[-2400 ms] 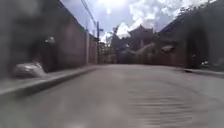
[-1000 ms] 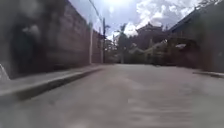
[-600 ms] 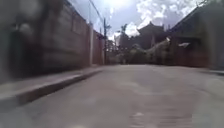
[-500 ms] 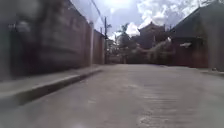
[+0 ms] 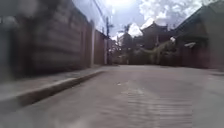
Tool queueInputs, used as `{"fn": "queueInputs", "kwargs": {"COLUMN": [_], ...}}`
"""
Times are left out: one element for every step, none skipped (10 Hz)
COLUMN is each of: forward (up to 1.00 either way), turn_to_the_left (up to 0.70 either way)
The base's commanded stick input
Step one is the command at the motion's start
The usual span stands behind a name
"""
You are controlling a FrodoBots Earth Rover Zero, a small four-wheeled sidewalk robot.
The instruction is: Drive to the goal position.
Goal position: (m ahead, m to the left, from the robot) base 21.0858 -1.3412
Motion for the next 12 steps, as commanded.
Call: {"fn": "queueInputs", "kwargs": {"forward": [1.00,1.00,1.00,1.00,1.00,1.00,1.00,1.00,1.00,1.00,1.00,1.00], "turn_to_the_left": [0.00,0.00,0.00,0.00,-0.39,-0.40,-0.40,-0.40,-0.40,-0.40,-0.40,-0.31]}}
